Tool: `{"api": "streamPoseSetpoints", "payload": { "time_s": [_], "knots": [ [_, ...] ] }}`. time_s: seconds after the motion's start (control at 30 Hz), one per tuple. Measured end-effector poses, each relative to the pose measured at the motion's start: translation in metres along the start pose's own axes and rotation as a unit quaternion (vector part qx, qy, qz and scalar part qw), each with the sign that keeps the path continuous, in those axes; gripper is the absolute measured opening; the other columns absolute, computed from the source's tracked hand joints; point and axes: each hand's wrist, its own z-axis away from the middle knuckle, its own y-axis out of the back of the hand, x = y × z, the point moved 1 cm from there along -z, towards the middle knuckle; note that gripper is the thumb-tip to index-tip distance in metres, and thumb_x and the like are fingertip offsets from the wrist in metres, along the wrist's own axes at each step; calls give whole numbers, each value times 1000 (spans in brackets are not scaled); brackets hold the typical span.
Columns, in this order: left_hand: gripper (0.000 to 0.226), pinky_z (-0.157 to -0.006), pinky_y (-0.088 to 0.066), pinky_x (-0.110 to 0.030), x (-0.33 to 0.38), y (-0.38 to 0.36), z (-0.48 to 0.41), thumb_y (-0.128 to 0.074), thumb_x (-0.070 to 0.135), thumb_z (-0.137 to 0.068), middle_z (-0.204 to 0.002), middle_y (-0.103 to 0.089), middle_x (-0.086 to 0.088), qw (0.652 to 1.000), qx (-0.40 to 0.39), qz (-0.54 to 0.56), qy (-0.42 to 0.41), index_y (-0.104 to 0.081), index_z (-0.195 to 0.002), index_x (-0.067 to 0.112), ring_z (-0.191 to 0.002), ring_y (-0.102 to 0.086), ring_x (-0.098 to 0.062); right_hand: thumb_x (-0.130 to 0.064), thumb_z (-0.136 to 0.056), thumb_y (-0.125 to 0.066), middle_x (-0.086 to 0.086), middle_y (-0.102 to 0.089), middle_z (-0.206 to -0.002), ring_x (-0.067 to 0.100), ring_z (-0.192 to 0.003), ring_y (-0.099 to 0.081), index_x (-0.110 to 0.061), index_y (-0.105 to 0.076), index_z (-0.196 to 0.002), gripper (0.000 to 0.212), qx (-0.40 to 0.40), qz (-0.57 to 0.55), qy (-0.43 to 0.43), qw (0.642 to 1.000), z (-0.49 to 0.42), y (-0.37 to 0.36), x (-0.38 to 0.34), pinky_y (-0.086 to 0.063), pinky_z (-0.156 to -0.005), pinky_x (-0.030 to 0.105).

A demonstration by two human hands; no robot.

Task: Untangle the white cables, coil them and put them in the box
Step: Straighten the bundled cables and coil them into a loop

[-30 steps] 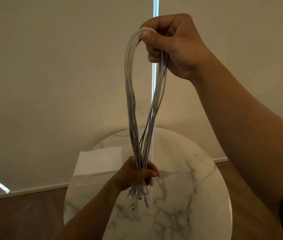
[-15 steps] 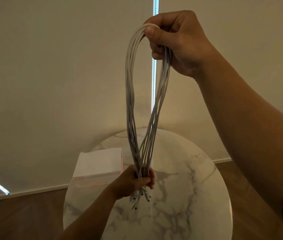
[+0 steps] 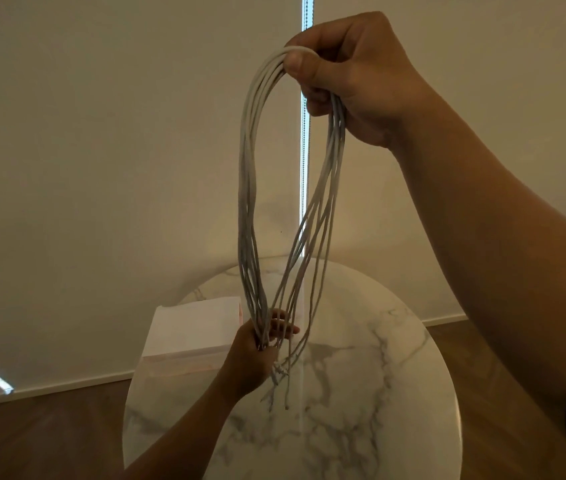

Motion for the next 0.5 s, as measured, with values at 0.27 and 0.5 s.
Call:
{"api": "streamPoseSetpoints", "payload": {
  "time_s": [0.27,0.5],
  "knots": [
    [44,-89,-52,-21,-1,8,-2,-53,-7,-79,-109,-70,7,982,184,-51,-5,-61,-113,21,-106,-64,-1,-17,-92,-64,-3,-57,-68,15,-61,-50,-8,-69,-99,13,-5,36,3,999,0,-4,-6,-48,-62,27],
    [71,-97,-44,-26,0,40,-9,-43,-28,-62,-109,-61,18,973,188,-132,0,-59,-114,17,-110,-52,11,-16,-92,-65,2,-59,-69,13,-59,-52,-7,-71,-100,14,22,55,-13,998,2,-10,0,-50,-62,26]
  ]
}}
